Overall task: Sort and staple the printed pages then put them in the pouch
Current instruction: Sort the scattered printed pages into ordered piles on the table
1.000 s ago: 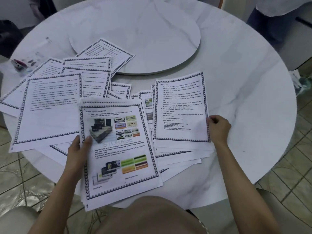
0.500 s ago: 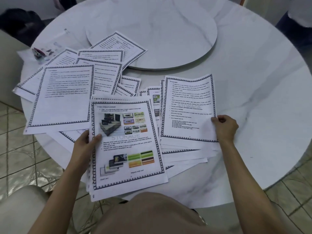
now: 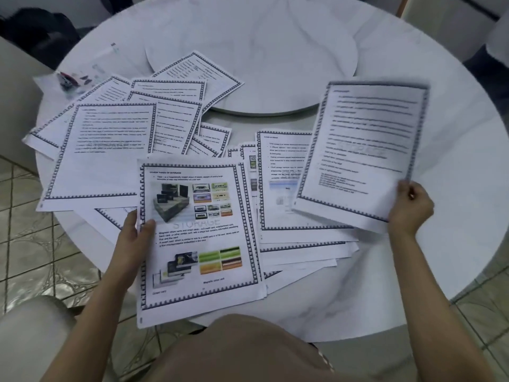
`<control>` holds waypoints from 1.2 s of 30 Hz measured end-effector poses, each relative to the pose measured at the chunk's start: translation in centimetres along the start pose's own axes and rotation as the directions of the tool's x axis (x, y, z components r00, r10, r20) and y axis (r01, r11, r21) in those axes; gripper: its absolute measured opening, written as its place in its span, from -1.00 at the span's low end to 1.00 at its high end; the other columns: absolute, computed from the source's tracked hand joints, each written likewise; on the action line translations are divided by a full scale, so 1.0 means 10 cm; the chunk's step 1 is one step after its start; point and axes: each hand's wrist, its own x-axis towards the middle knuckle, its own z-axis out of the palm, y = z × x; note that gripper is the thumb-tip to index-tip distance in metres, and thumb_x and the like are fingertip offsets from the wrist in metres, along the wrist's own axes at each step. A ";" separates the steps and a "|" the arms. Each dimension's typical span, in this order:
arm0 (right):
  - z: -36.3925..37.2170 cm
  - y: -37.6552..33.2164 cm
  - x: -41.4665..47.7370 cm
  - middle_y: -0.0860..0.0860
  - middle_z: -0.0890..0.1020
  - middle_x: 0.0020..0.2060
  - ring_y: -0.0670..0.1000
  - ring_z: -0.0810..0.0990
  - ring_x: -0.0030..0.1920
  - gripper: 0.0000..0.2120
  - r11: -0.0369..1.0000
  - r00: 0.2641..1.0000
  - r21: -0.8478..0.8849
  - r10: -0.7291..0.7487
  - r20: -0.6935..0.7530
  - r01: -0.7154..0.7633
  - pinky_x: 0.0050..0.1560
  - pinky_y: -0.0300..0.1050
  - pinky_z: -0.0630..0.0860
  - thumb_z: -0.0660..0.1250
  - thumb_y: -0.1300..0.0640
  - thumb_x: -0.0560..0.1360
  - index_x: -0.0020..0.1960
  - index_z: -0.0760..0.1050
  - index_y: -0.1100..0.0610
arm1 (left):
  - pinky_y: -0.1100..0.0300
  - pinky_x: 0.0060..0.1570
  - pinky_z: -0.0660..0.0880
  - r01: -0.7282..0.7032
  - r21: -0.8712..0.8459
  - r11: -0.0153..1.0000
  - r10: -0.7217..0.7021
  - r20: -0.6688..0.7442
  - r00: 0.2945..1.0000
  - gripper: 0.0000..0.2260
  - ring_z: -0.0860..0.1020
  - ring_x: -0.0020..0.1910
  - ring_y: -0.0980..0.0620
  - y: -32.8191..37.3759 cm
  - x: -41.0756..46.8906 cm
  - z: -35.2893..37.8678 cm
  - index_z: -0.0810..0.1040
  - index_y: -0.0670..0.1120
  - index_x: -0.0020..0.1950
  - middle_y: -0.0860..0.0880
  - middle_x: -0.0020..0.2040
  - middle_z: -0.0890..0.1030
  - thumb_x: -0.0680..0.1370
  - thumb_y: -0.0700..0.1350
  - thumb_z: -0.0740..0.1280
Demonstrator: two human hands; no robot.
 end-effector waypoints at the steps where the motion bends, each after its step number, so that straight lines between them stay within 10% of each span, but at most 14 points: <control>1: -0.07 0.03 0.09 0.06 0.50 -0.23 -0.42 0.42 -0.39 -0.94 0.999 1.000 -0.033 0.011 -0.027 -0.011 -0.20 -0.48 0.30 0.24 0.23 0.51 -0.13 0.46 0.16 | 0.19 -0.14 0.43 0.006 0.007 1.000 -0.006 -0.013 1.000 -0.85 0.52 -0.11 0.04 0.00 0.00 -0.01 0.34 0.01 0.18 0.03 -0.02 0.52 0.62 -0.16 0.14; 8: -0.55 0.32 0.36 0.32 0.59 0.01 0.08 0.49 -0.06 -0.73 0.968 1.000 -0.250 -0.001 -0.001 0.000 0.10 -0.10 0.38 0.25 0.24 0.53 0.14 0.47 0.41 | 0.32 -0.47 0.53 0.112 -0.033 0.993 -0.110 0.063 0.992 -0.91 0.64 -0.39 0.13 -0.02 -0.02 -0.09 0.49 -0.04 0.00 0.09 -0.34 0.68 0.57 -0.21 0.24; 12: -0.65 0.53 0.39 0.39 0.57 0.04 0.31 0.53 0.08 -0.74 0.932 0.999 -0.362 0.038 0.037 -0.022 0.17 0.01 0.39 0.25 0.27 0.52 0.13 0.47 0.42 | 0.24 -0.42 0.57 0.084 0.042 0.996 -0.087 0.065 0.994 -0.87 0.65 -0.35 0.08 0.00 -0.03 -0.12 0.46 -0.06 0.10 -0.04 -0.16 0.65 0.58 -0.20 0.23; 21: -0.41 0.36 0.23 0.37 0.49 0.05 0.21 0.53 -0.06 -0.76 0.917 0.969 -0.344 -0.132 0.210 0.199 -0.01 -0.19 0.35 0.28 0.29 0.51 0.14 0.49 0.37 | -0.16 0.06 0.49 -0.082 0.381 0.921 0.100 -0.028 0.995 -0.73 0.54 0.03 -0.19 0.14 0.01 -0.14 0.37 -0.07 0.30 -0.14 0.11 0.55 0.60 -0.16 0.19; 28: 0.36 -0.04 -0.26 0.24 0.41 0.23 0.19 0.34 0.27 -0.57 0.818 0.783 -0.378 -0.133 0.608 0.433 0.22 -0.04 0.29 0.32 0.06 0.51 0.30 0.41 0.25 | 0.08 -0.10 0.40 -0.212 0.259 0.942 0.240 -0.082 0.967 -0.84 0.46 0.00 -0.08 0.36 -0.02 -0.05 0.41 -0.05 0.15 -0.11 0.06 0.48 0.60 -0.22 0.19; 36: 0.64 -0.12 -0.59 0.21 0.38 0.22 0.18 0.34 0.26 -0.56 0.737 0.628 -0.323 -0.174 0.758 0.594 0.27 0.06 0.33 0.30 0.07 0.52 0.32 0.37 0.25 | -0.18 0.11 0.46 -0.195 0.102 0.975 0.204 -0.092 0.975 -0.81 0.52 0.08 -0.16 0.34 -0.03 -0.14 0.46 0.16 0.02 -0.16 0.15 0.52 0.58 -0.16 0.23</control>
